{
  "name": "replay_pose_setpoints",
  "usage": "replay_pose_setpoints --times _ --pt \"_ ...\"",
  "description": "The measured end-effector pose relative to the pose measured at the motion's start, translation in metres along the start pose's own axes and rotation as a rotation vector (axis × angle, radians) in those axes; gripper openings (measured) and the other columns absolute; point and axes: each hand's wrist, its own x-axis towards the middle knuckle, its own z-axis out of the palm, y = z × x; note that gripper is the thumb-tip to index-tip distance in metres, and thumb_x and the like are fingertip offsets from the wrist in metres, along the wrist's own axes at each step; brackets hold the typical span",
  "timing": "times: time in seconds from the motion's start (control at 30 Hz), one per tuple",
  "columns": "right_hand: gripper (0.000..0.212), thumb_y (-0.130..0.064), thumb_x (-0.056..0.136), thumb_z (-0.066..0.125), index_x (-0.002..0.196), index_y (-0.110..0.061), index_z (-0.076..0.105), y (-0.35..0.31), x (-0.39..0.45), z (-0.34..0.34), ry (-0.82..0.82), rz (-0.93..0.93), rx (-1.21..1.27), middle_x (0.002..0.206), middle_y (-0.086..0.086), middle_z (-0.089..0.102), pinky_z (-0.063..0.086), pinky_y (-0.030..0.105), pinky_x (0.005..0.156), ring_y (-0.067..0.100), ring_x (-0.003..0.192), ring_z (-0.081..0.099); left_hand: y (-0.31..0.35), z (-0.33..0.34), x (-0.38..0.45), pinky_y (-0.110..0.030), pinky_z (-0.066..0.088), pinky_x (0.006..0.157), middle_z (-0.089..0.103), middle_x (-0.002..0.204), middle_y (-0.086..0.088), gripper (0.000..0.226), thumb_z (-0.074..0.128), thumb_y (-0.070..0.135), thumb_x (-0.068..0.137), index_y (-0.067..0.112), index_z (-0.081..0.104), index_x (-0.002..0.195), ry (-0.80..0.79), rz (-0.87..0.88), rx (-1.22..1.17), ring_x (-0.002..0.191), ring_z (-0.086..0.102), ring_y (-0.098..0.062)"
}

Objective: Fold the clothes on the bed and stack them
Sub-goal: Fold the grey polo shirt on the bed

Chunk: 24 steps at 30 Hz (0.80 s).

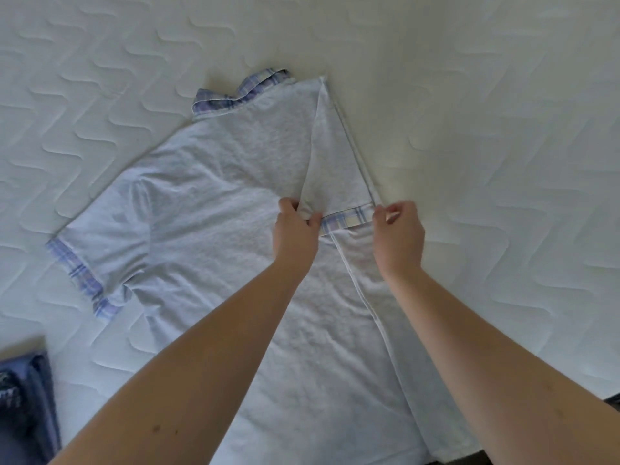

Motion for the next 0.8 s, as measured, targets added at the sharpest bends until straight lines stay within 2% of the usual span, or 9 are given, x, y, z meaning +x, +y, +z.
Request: replay_pose_setpoints --times 0.03,0.1,0.2,0.3,0.4,0.47,0.53,0.63,0.8 --pt "0.015 -0.023 0.095 0.055 0.105 -0.011 0.058 -0.002 -0.006 -0.001 0.005 -0.184 -0.052 0.089 0.003 0.061 0.042 0.032 0.074 0.026 0.087 0.059 -0.003 0.001 -0.004 -0.029 0.046 0.051 0.062 0.096 -0.004 0.032 0.059 0.033 0.095 0.016 0.041 0.116 0.023 0.001 0.013 0.073 0.061 -0.017" --pt "0.032 -0.018 0.095 0.053 0.126 -0.009 0.054 0.0 -0.016 0.004 -0.066 -0.521 -0.263 0.115 0.01 0.061 0.043 0.038 0.091 0.027 0.107 0.056 -0.009 0.002 -0.013 -0.027 0.041 0.05 0.062 0.092 -0.002 0.023 0.055 0.033 0.096 0.019 0.043 0.11 0.056 -0.015 0.014 0.071 0.06 -0.016" --pt "0.05 -0.026 0.102 0.039 0.15 -0.011 0.031 0.016 -0.028 0.013 -0.275 -0.72 -0.61 0.154 0.007 0.035 0.021 0.038 0.116 0.023 0.144 0.029 -0.023 -0.001 -0.027 -0.025 0.04 0.047 0.064 0.083 0.001 0.017 0.054 0.034 0.097 0.02 0.048 0.104 0.061 -0.063 -0.033 0.064 0.06 -0.013" --pt "0.056 -0.034 0.105 0.025 0.155 -0.013 0.012 0.043 -0.033 0.015 -0.396 -0.725 -0.799 0.163 0.002 0.008 0.004 0.034 0.12 0.018 0.15 0.005 -0.037 -0.005 -0.041 -0.027 0.041 0.05 0.061 0.081 0.002 0.019 0.054 0.034 0.096 0.018 0.048 0.104 0.067 -0.044 -0.018 0.067 0.059 -0.016" --pt "0.056 -0.033 0.105 0.026 0.155 -0.013 0.012 0.062 -0.045 0.004 -0.421 -0.697 -0.787 0.163 0.003 0.008 0.01 0.036 0.121 0.018 0.15 0.006 -0.051 -0.003 -0.059 -0.025 0.038 0.049 0.059 0.086 0.002 0.02 0.054 0.033 0.096 0.019 0.046 0.106 0.081 -0.046 -0.04 0.07 0.059 -0.015" --pt "0.055 -0.03 0.105 0.03 0.154 -0.012 0.015 0.077 -0.065 -0.007 -0.446 -0.676 -0.734 0.162 0.004 0.013 0.013 0.037 0.121 0.018 0.15 0.01 -0.061 0.003 -0.076 -0.023 0.039 0.046 0.063 0.078 0.006 0.015 0.053 0.032 0.096 0.021 0.048 0.106 0.039 -0.043 -0.058 0.063 0.061 -0.012" --pt "0.055 -0.027 0.104 0.031 0.155 -0.013 0.015 0.097 -0.089 -0.02 -0.456 -0.64 -0.707 0.162 0.002 0.012 0.006 0.032 0.122 0.015 0.15 0.008 -0.069 0.012 -0.093 -0.027 0.046 0.049 0.068 0.075 0.008 0.011 0.05 0.032 0.097 0.023 0.053 0.103 -0.048 -0.039 -0.091 0.064 0.065 -0.011" --pt "0.056 -0.024 0.104 0.035 0.154 -0.012 0.013 0.126 -0.125 -0.041 -0.446 -0.589 -0.696 0.162 0.002 0.01 0.006 0.03 0.122 0.009 0.147 0.002 -0.075 0.029 -0.114 -0.032 0.057 0.068 0.074 0.079 0.004 0.015 0.048 0.027 0.1 0.019 0.061 0.097 -0.224 -0.069 -0.298 0.074 0.072 -0.012" --pt "0.06 -0.016 0.1 0.043 0.153 -0.009 0.017 0.156 -0.177 -0.066 -0.467 -0.524 -0.633 0.161 0.006 0.017 0.016 0.035 0.121 0.017 0.149 0.013 -0.069 0.052 -0.141 -0.02 0.057 0.064 0.075 0.085 -0.006 0.02 0.048 0.014 0.1 0.002 0.064 0.094 -0.466 -0.3 -0.638 0.081 0.074 -0.015"
